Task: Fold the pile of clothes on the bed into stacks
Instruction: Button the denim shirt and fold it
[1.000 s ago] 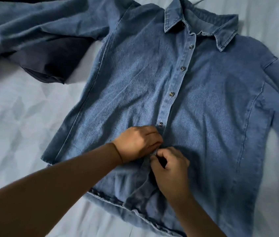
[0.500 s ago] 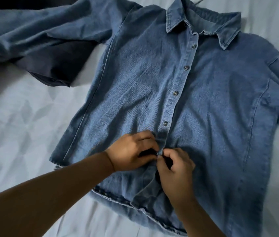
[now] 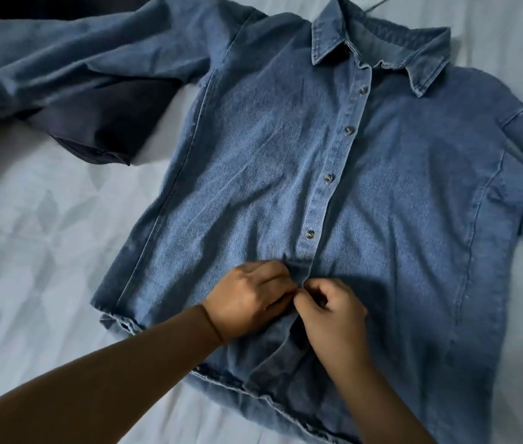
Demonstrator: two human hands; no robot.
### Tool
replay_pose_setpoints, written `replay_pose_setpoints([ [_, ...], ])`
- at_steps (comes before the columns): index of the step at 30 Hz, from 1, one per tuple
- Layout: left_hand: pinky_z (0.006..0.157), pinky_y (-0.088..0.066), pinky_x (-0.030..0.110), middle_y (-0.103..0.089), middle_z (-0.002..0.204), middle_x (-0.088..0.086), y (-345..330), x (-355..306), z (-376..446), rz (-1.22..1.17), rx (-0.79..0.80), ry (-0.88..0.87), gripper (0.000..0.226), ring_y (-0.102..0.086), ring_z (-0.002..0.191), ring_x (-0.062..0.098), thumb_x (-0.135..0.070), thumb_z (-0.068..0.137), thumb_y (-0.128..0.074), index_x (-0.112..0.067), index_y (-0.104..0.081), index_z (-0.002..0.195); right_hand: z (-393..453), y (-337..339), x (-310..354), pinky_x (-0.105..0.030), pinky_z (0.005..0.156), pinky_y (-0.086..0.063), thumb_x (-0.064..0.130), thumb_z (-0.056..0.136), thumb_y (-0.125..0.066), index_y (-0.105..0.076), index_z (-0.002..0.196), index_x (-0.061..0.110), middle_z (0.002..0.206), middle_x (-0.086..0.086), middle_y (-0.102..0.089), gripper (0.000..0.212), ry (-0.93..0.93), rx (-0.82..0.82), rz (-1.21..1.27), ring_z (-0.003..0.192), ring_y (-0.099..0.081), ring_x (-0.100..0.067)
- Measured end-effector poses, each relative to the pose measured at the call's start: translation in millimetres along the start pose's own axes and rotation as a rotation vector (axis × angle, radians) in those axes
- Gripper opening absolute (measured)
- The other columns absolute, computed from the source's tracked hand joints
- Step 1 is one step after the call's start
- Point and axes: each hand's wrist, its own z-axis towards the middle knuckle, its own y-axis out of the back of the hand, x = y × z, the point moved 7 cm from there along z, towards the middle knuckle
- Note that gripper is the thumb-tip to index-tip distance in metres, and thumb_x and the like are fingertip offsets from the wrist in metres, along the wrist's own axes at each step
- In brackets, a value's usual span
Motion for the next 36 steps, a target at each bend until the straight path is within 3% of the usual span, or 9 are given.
replay_pose_setpoints([
  [3,0.069,-0.049,0.032,-0.063,0.089,0.01,-1,0,-1,0.016,0.018,-0.065,0.018,-0.063,0.071,0.023,-0.025,0.097,-0.046,-0.011,-0.055,0.102,5,-1,3,-0.043,0.092,-0.04,0.035,0.073,-0.06,-0.056,0.065,0.025,0.072,0.01,-0.058,0.013,0.012,0.084,-0.133,0.085,-0.058,-0.017],
  [6,0.069,-0.05,0.034,-0.054,0.098,0.006,-5,3,-2,0.012,0.048,-0.095,0.019,-0.063,0.073,0.025,-0.025,0.098,-0.045,-0.01,-0.055,0.104,7,-2,7,-0.036,0.087,-0.035,0.027,0.078,-0.064,-0.039,0.054,0.025,0.07,0.007,-0.053,0.034,0.041,0.099,-0.248,0.083,-0.054,-0.018],
  [10,0.07,-0.049,0.032,-0.064,0.089,0.011,-6,3,-2,0.021,0.052,-0.117,0.02,-0.062,0.074,0.024,-0.025,0.098,-0.044,-0.009,-0.056,0.102,7,-4,9,-0.038,0.082,-0.037,0.02,0.076,-0.063,-0.032,0.051,0.021,0.062,0.006,-0.044,0.04,0.053,0.074,-0.284,0.078,-0.052,-0.021],
  [12,0.069,-0.048,0.031,-0.066,0.088,0.011,-6,2,-2,0.03,0.047,-0.115,0.019,-0.062,0.073,0.024,-0.025,0.098,-0.046,-0.009,-0.056,0.101,8,-5,9,-0.038,0.082,-0.038,0.018,0.076,-0.064,-0.034,0.053,0.021,0.065,0.007,-0.045,0.038,0.058,0.081,-0.277,0.08,-0.054,-0.022],
  [17,0.065,-0.05,0.032,-0.066,0.086,0.01,-8,1,-2,0.051,0.013,-0.084,0.013,-0.063,0.07,0.024,-0.023,0.093,-0.054,-0.011,-0.056,0.097,9,-1,5,-0.043,0.086,-0.043,0.014,0.077,-0.062,-0.061,0.069,0.018,0.07,0.009,-0.05,0.009,0.077,0.106,-0.212,0.082,-0.056,-0.021],
  [21,0.065,-0.05,0.033,-0.063,0.09,0.008,-8,2,0,0.036,-0.006,-0.085,0.016,-0.062,0.069,0.024,-0.025,0.096,-0.049,-0.01,-0.056,0.096,11,1,5,-0.046,0.08,-0.046,0.028,0.068,-0.059,-0.048,0.054,0.027,0.06,0.009,-0.052,0.019,0.039,0.173,-0.118,0.071,-0.055,-0.016],
  [27,0.07,-0.048,0.033,-0.049,0.1,0.002,-10,4,-1,0.002,0.014,-0.095,0.016,-0.057,0.075,0.023,-0.026,0.094,-0.05,-0.011,-0.054,0.098,14,0,9,-0.037,0.08,-0.044,0.022,0.073,-0.066,-0.054,0.06,0.012,0.062,0.004,-0.055,0.02,0.008,0.145,-0.257,0.068,-0.052,-0.015],
  [36,0.071,-0.045,0.031,-0.049,0.099,0.002,-13,4,-2,0.044,0.031,-0.099,0.018,-0.051,0.079,0.021,-0.028,0.098,-0.043,-0.013,-0.054,0.094,18,2,1,-0.04,0.072,-0.043,0.013,0.069,-0.068,-0.044,0.051,0.023,0.053,0.009,-0.048,0.032,0.004,0.168,-0.116,0.057,-0.043,-0.005],
])
